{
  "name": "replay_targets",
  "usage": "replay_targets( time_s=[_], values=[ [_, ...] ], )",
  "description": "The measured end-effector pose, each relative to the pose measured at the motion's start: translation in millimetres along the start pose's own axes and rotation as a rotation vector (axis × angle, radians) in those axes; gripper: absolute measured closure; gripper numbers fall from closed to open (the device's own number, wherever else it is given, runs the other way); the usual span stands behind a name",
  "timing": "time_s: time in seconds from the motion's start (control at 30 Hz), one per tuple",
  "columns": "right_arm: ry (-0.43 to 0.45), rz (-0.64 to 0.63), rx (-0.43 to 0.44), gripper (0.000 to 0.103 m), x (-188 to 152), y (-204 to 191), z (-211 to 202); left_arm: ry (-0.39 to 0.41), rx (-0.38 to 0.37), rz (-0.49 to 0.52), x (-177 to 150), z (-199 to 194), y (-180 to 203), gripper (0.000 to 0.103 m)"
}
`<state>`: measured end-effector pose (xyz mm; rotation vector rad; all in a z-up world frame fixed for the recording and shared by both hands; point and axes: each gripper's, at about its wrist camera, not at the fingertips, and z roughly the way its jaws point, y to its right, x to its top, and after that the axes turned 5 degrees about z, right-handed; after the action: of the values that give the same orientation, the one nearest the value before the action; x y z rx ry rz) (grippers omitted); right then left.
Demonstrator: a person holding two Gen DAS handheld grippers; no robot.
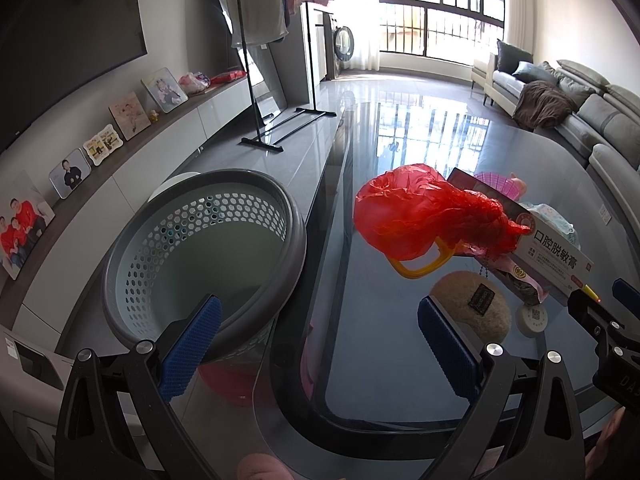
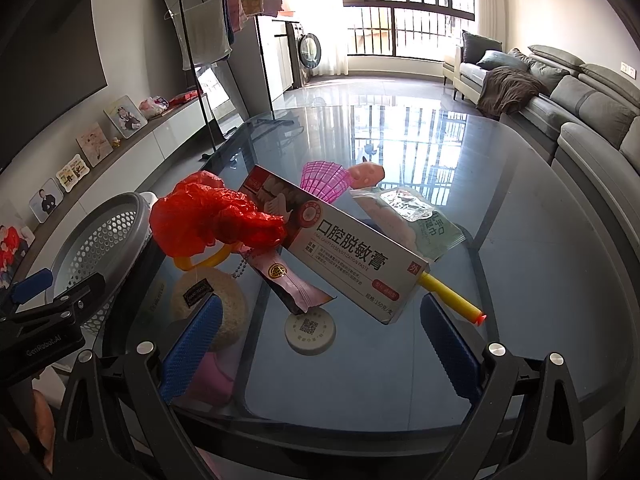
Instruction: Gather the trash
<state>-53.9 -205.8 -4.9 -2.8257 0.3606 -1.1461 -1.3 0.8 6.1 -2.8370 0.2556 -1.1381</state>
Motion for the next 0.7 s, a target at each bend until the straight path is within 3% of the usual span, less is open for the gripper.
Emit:
replay_targets(
  time_s=[0.7],
  values=[
    [-0.005,0.003,0.006,0.008,-0.9,-1.0,2.0,-0.001,0.000,0.000,-0.4,0.0,0.8,0.006]
  ],
)
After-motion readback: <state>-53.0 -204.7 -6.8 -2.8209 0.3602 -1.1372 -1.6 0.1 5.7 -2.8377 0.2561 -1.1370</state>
